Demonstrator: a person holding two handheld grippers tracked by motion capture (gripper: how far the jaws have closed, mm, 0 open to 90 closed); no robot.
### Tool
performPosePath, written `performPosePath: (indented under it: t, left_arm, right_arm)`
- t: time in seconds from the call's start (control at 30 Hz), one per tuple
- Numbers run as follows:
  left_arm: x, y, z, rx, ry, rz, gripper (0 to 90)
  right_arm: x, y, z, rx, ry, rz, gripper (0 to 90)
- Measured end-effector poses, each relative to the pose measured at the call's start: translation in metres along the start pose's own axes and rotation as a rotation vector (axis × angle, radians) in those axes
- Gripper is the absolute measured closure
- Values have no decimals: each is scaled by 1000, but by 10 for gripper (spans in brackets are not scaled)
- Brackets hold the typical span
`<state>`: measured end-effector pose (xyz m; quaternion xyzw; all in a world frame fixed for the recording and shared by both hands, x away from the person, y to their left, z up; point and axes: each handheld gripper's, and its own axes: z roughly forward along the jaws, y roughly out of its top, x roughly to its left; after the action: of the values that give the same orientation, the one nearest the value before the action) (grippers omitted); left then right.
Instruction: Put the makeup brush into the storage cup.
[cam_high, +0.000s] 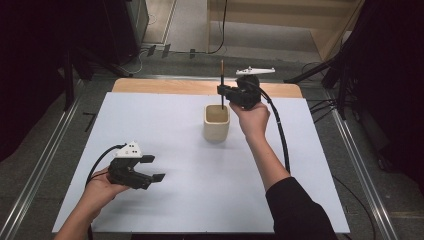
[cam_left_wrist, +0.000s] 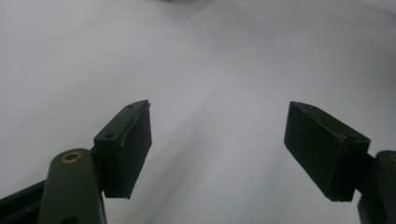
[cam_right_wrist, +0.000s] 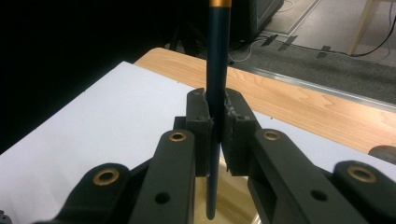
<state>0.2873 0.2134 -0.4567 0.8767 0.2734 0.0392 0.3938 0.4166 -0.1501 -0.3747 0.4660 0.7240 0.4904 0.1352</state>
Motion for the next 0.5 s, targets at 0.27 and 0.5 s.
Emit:
performPosePath:
  t: [0.27,0.5]
  left_arm:
    - [0,0,0,-1,-2,0,242]
    - [0,0,0,2,-1,3,243]
  right_arm:
    - [-3,-5,2,-1,-9,6,832]
    - [-5,-13,6,2,-16,11,832]
